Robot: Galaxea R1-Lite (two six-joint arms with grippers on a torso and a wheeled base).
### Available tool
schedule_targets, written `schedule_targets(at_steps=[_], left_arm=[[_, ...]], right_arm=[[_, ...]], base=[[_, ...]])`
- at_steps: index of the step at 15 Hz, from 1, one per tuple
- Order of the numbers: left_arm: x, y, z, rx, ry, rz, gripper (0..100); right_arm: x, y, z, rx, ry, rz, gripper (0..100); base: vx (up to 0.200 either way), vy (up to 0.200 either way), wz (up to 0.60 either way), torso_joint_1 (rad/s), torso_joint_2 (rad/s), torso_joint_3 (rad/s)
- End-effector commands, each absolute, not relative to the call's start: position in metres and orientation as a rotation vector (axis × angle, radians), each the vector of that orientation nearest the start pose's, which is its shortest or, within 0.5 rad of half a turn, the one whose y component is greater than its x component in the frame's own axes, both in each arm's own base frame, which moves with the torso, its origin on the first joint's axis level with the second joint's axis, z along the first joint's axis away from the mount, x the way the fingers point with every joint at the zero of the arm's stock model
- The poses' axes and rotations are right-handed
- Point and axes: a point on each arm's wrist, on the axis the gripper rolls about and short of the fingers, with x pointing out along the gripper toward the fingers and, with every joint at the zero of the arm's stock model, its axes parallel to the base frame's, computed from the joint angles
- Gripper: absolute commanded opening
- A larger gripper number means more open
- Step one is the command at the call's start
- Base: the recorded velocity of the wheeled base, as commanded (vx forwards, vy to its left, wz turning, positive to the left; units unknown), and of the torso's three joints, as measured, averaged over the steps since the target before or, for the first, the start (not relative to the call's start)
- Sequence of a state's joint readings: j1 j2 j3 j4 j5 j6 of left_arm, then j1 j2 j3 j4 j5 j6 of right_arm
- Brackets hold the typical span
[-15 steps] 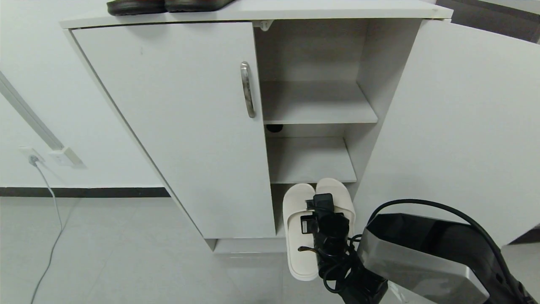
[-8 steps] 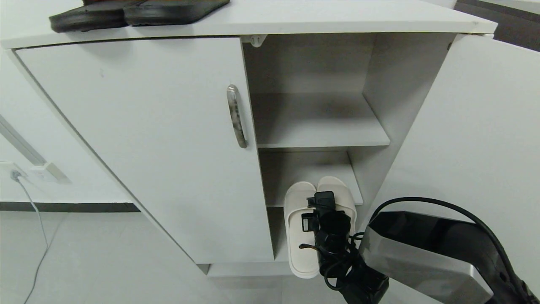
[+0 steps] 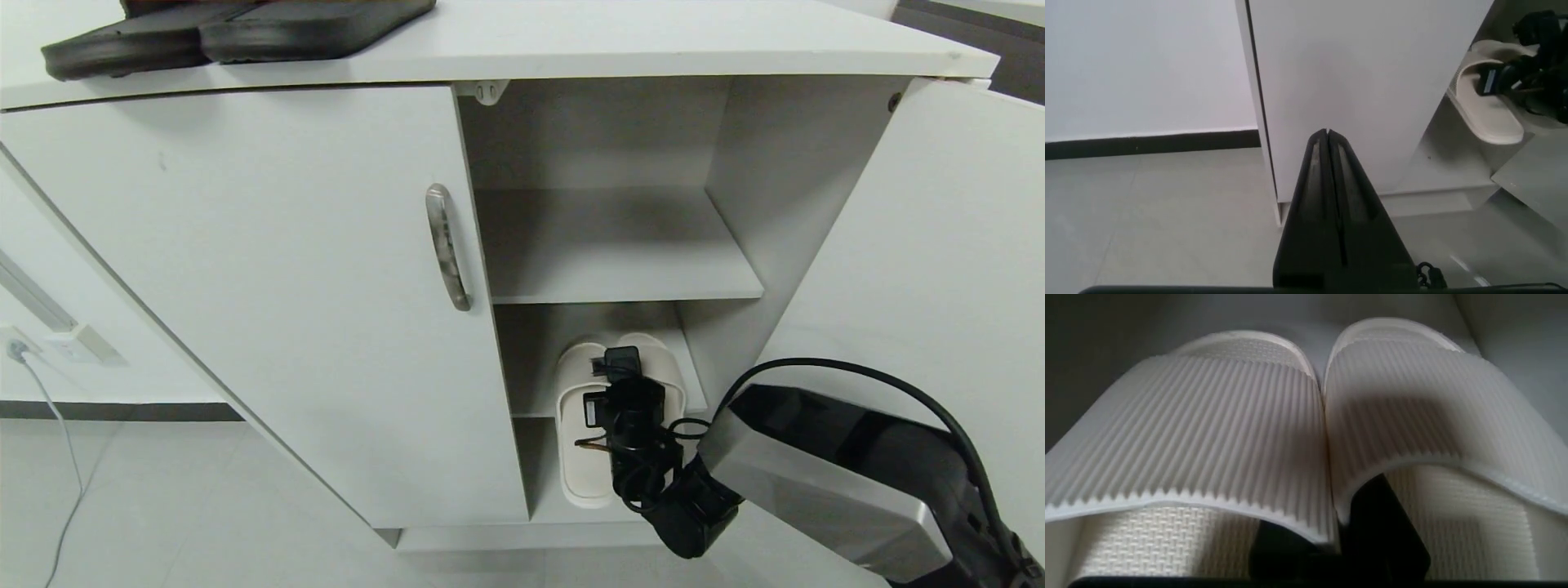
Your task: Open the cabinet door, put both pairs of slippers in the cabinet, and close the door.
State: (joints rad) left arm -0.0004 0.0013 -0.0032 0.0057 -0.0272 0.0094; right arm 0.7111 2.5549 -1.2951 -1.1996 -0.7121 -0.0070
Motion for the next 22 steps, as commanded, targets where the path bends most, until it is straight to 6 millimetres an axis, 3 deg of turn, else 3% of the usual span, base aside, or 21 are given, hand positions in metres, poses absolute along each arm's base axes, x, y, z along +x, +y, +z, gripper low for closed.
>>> schedule_targets(at_steps=[1, 11, 22], left_arm=[[-0.023, -0.001, 0.076, 0.011, 0.004, -0.029, 0], [-0.023, -0.001, 0.076, 0.011, 0.004, -0.028, 0], [-0.023, -0.001, 0.076, 0.011, 0.004, -0.028, 0]], right_arm=[[0.383, 0.3, 0.03, 0.005, 0.043, -0.006, 0], [0.445, 0.299, 0.052, 0.035, -0.013, -0.003, 0], [0.453, 0.298, 0.038, -0.017, 0.008, 0.011, 0]], base=[[0.0, 0.0, 0.0, 0.0, 0.0, 0.0], [0.0, 0.0, 0.0, 0.0, 0.0, 0.0], [0.0, 0.0, 0.0, 0.0, 0.0, 0.0]])
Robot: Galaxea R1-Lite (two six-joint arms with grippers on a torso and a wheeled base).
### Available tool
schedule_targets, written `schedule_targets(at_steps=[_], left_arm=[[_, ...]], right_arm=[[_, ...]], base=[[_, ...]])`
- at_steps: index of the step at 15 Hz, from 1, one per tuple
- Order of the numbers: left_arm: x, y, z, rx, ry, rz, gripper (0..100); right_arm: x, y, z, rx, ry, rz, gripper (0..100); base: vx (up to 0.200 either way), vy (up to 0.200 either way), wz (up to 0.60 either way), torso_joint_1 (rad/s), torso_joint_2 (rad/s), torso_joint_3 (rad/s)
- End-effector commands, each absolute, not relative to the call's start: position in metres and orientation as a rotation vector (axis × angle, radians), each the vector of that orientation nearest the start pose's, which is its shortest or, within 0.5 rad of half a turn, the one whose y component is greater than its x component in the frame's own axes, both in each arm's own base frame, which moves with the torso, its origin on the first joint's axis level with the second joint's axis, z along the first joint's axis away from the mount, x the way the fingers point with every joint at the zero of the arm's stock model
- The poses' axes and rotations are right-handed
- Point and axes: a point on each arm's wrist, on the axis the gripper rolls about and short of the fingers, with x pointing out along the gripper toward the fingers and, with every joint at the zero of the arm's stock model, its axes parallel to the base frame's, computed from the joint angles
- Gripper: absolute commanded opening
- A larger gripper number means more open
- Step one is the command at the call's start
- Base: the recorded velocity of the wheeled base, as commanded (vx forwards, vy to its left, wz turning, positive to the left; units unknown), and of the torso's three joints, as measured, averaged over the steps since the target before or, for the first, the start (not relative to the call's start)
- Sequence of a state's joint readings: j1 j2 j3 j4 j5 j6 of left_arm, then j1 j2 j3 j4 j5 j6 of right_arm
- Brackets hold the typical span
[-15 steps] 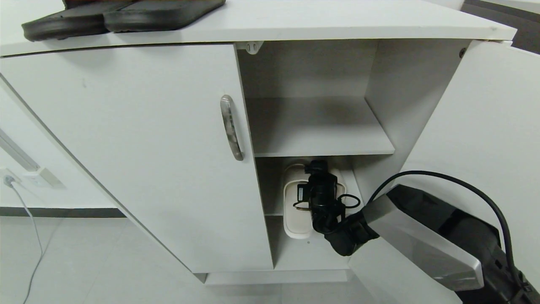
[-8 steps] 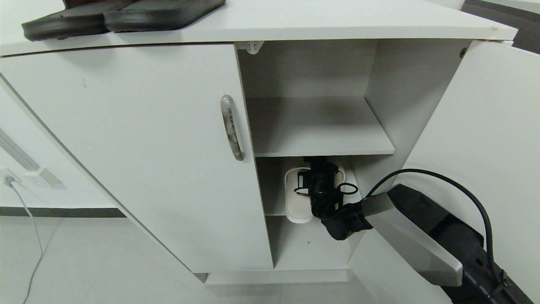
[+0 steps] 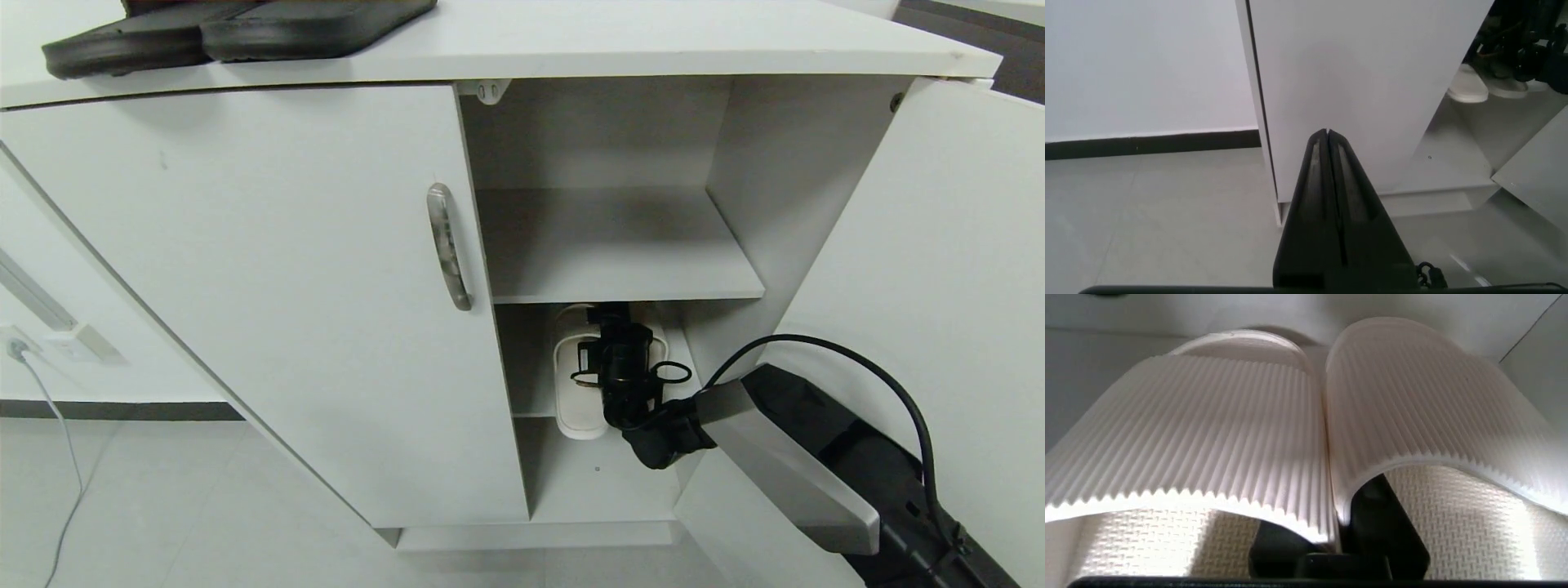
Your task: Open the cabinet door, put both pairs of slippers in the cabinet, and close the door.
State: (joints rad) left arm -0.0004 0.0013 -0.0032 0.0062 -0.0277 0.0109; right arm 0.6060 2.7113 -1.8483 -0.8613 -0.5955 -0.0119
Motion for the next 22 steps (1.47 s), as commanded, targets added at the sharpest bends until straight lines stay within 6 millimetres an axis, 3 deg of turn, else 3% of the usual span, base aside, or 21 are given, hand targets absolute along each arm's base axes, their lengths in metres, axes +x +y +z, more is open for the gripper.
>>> schedule_targets(at_steps=[1, 2, 3, 10, 13, 17, 22], left_arm=[[-0.023, -0.001, 0.076, 0.011, 0.004, -0.028, 0], [-0.023, -0.001, 0.076, 0.011, 0.004, -0.028, 0], [-0.023, -0.001, 0.076, 0.011, 0.004, -0.028, 0], [-0.023, -0.001, 0.076, 0.011, 0.004, -0.029, 0], [-0.023, -0.001, 0.076, 0.009, 0.004, -0.028, 0], [-0.023, -0.001, 0.076, 0.009, 0.004, -0.028, 0], [-0.023, -0.001, 0.076, 0.009, 0.004, -0.028, 0]], right_arm=[[0.454, 0.298, 0.038, -0.017, 0.006, 0.009, 0], [0.454, 0.298, 0.038, -0.016, 0.008, 0.009, 0], [0.453, 0.298, 0.037, -0.017, 0.011, 0.009, 100], [0.437, 0.295, 0.038, -0.028, 0.037, 0.023, 100], [0.408, 0.297, 0.045, -0.029, 0.049, 0.055, 100], [0.388, 0.293, 0.049, -0.03, 0.053, 0.069, 100], [0.396, 0.293, 0.047, -0.029, 0.05, 0.058, 100]], base=[[0.0, 0.0, 0.0, 0.0, 0.0, 0.0], [0.0, 0.0, 0.0, 0.0, 0.0, 0.0], [0.0, 0.0, 0.0, 0.0, 0.0, 0.0], [0.0, 0.0, 0.0, 0.0, 0.0, 0.0], [0.0, 0.0, 0.0, 0.0, 0.0, 0.0], [0.0, 0.0, 0.0, 0.0, 0.0, 0.0], [0.0, 0.0, 0.0, 0.0, 0.0, 0.0]])
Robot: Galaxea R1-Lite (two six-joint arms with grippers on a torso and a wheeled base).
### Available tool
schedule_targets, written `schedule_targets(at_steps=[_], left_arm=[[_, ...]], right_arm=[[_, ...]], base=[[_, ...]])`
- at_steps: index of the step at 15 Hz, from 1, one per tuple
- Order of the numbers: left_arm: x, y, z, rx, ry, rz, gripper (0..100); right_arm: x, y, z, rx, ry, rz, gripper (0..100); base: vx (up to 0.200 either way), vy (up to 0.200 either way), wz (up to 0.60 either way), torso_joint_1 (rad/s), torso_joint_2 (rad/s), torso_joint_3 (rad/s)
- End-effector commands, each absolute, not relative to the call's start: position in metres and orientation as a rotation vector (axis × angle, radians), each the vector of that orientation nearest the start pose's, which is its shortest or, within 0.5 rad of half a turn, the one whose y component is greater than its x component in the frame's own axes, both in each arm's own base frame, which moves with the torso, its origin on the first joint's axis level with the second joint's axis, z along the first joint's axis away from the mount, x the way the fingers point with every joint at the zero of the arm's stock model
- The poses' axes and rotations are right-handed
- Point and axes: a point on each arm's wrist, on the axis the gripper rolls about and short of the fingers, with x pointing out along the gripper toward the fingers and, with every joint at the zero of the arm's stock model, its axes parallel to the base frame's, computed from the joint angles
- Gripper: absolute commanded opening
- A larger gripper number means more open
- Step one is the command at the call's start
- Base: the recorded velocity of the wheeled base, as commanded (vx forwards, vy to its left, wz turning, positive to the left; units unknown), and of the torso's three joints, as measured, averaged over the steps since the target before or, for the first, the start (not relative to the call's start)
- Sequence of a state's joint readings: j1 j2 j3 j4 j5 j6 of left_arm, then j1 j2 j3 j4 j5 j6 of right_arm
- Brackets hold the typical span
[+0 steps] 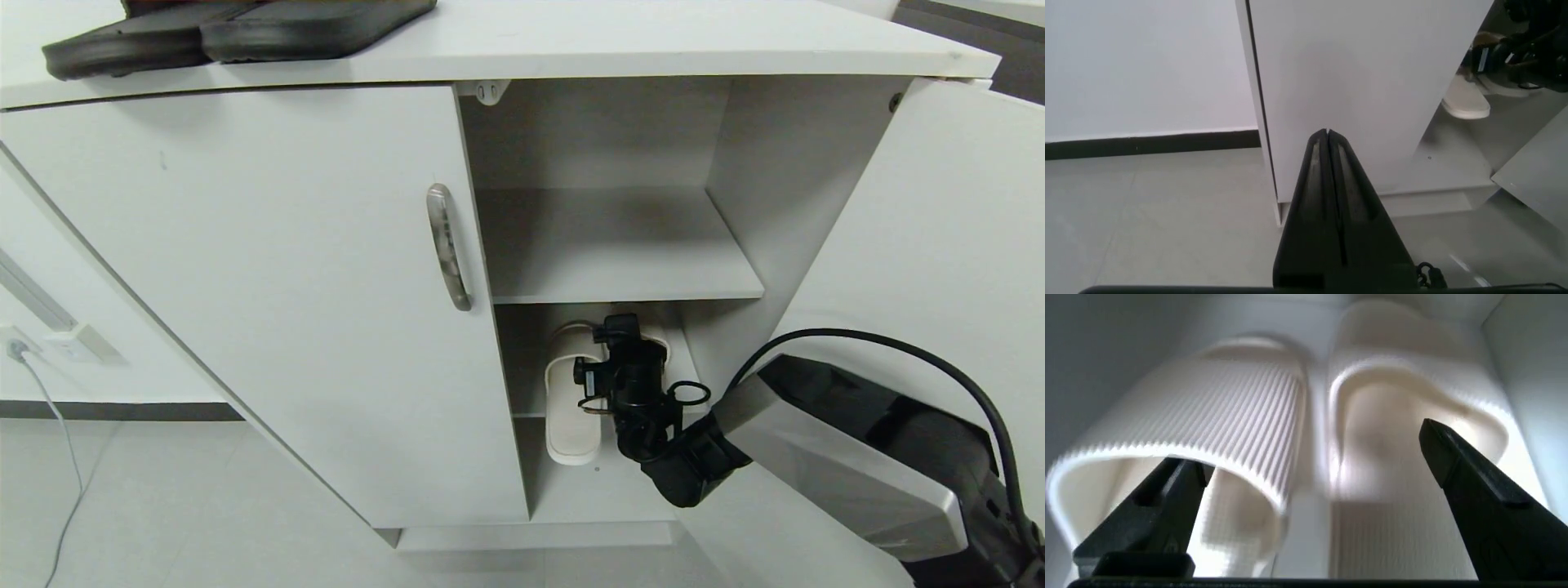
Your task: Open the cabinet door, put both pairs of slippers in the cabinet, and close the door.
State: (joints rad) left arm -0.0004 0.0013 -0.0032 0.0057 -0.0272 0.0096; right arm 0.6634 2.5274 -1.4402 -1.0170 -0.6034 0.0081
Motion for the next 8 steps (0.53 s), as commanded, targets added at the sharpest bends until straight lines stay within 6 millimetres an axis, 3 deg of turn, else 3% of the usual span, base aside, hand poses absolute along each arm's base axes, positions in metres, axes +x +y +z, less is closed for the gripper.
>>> schedule_targets(at_steps=[1, 5, 8], left_arm=[[-0.023, -0.001, 0.076, 0.011, 0.004, -0.028, 0], [-0.023, -0.001, 0.076, 0.011, 0.004, -0.028, 0], [-0.023, -0.001, 0.076, 0.011, 0.004, -0.028, 0]], right_arm=[[0.415, 0.294, 0.042, -0.035, 0.06, 0.037, 100], [0.439, 0.293, 0.053, -0.021, 0.042, 0.012, 100], [0.439, 0.294, 0.055, -0.019, 0.04, 0.012, 100]], base=[[0.0, 0.0, 0.0, 0.0, 0.0, 0.0], [0.0, 0.0, 0.0, 0.0, 0.0, 0.0], [0.0, 0.0, 0.0, 0.0, 0.0, 0.0]])
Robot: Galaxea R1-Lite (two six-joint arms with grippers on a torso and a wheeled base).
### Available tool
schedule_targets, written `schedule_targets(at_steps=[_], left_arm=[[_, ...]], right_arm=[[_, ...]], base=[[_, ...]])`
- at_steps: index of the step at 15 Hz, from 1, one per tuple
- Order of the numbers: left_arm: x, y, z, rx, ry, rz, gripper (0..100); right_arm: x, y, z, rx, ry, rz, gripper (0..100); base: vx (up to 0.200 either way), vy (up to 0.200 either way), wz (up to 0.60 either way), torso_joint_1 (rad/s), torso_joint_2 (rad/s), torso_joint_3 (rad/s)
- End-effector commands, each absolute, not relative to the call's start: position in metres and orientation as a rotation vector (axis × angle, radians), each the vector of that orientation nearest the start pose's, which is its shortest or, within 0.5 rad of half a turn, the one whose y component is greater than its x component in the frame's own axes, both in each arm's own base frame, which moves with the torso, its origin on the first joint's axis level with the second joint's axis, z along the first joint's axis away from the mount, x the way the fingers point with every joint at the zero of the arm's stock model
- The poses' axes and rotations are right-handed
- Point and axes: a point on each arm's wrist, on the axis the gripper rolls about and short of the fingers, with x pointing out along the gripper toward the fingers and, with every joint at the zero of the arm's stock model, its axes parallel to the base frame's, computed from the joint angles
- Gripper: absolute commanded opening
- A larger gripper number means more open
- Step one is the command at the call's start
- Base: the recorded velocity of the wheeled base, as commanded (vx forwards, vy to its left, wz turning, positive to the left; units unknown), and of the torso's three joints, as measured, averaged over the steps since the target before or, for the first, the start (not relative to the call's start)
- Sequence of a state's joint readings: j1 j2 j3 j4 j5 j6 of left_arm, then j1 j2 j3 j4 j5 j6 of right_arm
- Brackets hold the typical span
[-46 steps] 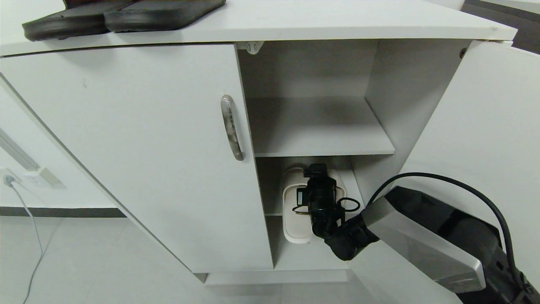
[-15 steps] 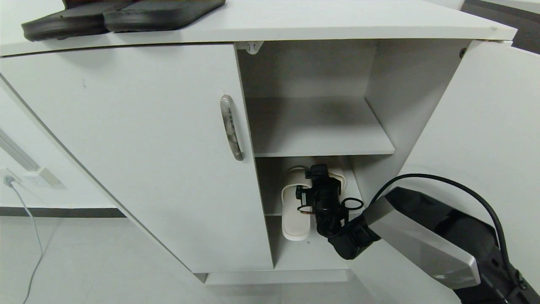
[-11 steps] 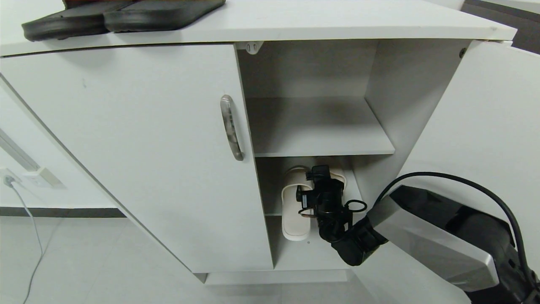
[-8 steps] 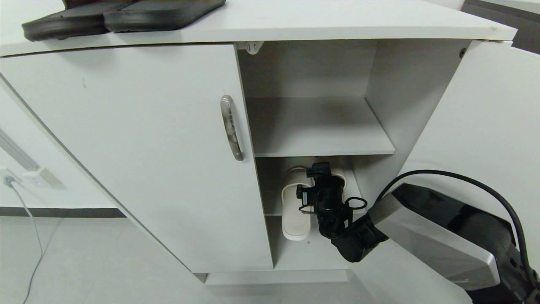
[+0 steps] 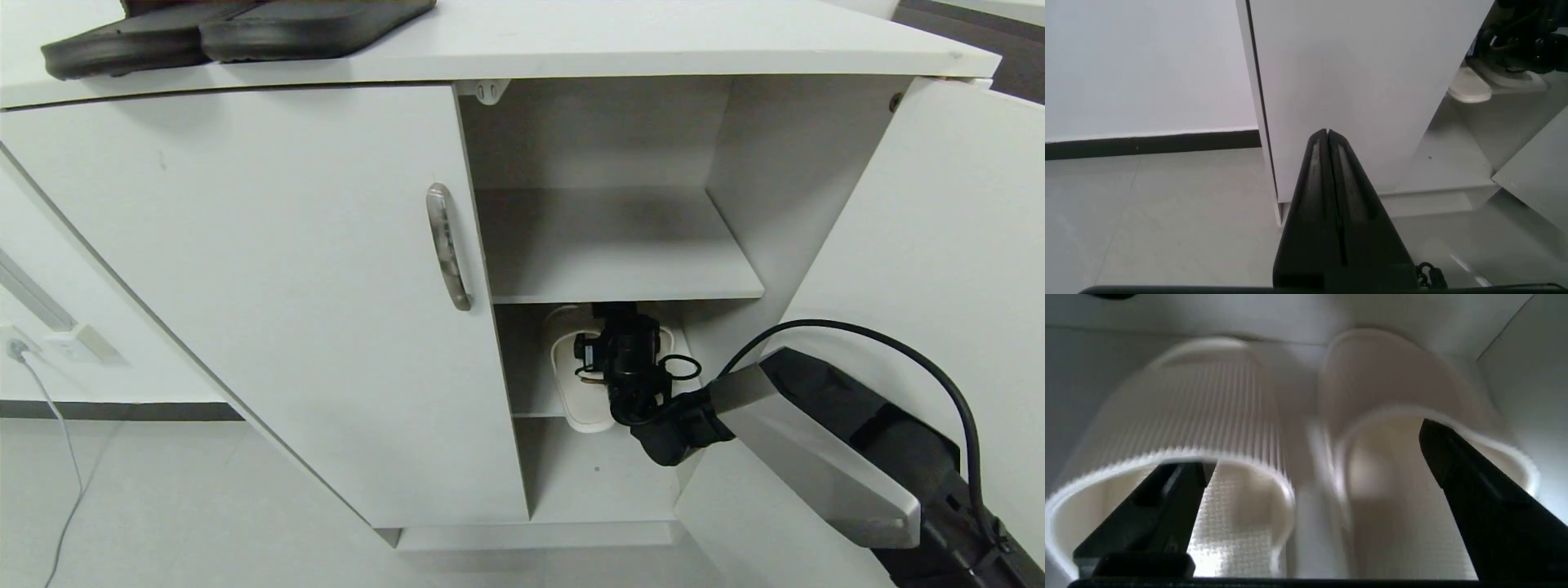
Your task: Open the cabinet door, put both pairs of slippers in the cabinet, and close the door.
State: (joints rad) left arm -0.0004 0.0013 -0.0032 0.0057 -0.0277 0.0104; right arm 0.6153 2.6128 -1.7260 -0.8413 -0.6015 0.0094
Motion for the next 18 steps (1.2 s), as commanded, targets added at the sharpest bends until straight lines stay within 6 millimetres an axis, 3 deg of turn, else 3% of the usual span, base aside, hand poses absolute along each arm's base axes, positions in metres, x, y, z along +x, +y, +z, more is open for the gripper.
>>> schedule_targets(at_steps=[1, 3, 7, 14, 18], left_arm=[[-0.023, -0.001, 0.076, 0.011, 0.004, -0.028, 0], [-0.023, -0.001, 0.076, 0.011, 0.004, -0.029, 0], [-0.023, -0.001, 0.076, 0.011, 0.004, -0.028, 0], [-0.023, -0.001, 0.076, 0.011, 0.004, -0.028, 0], [-0.023, -0.001, 0.076, 0.011, 0.004, -0.028, 0]], right_arm=[[0.437, 0.294, 0.052, -0.021, 0.048, 0.015, 100], [0.431, 0.294, 0.047, -0.023, 0.059, 0.021, 100], [0.407, 0.29, 0.056, -0.022, 0.059, 0.039, 100], [0.317, 0.286, 0.088, 0.03, 0.123, 0.132, 100], [0.285, 0.273, 0.1, 0.036, 0.147, 0.137, 100]], base=[[0.0, 0.0, 0.0, 0.0, 0.0, 0.0], [0.0, 0.0, 0.0, 0.0, 0.0, 0.0], [0.0, 0.0, 0.0, 0.0, 0.0, 0.0], [0.0, 0.0, 0.0, 0.0, 0.0, 0.0], [0.0, 0.0, 0.0, 0.0, 0.0, 0.0]])
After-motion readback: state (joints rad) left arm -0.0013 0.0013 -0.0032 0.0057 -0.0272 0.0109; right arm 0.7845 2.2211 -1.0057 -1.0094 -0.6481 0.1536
